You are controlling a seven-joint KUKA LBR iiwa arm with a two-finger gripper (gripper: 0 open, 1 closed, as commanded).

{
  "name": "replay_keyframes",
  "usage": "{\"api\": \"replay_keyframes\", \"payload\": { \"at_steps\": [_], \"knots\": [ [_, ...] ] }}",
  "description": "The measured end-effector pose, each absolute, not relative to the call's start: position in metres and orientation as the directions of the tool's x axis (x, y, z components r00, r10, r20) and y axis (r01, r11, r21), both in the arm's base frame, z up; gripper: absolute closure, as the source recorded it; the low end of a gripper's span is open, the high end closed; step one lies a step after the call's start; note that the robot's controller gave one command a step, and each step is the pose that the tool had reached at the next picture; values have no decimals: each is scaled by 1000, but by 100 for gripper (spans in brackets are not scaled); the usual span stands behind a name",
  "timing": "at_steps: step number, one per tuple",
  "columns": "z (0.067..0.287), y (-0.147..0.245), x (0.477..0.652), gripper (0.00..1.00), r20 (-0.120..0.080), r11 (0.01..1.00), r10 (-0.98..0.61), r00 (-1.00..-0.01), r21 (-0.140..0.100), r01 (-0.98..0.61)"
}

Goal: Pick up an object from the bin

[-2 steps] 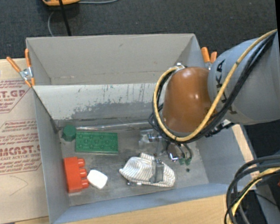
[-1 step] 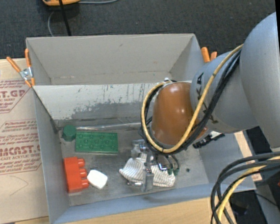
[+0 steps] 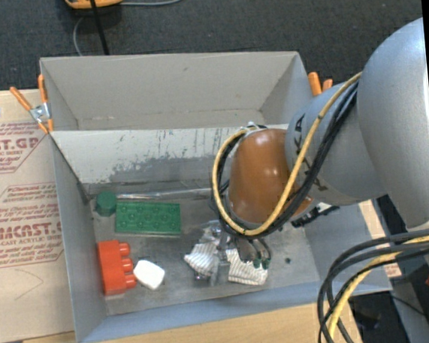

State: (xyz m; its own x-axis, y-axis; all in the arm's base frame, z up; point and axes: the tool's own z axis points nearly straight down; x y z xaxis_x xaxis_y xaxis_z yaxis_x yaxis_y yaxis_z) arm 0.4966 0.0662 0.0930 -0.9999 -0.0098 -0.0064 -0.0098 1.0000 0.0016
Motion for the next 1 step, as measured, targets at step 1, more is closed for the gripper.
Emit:
{"api": "replay_keyframes", "payload": {
  "at_steps": [1],
  "knots": [
    [93,66,496,100,-6,1000,-10,-1000,2,-10]
  ]
}}
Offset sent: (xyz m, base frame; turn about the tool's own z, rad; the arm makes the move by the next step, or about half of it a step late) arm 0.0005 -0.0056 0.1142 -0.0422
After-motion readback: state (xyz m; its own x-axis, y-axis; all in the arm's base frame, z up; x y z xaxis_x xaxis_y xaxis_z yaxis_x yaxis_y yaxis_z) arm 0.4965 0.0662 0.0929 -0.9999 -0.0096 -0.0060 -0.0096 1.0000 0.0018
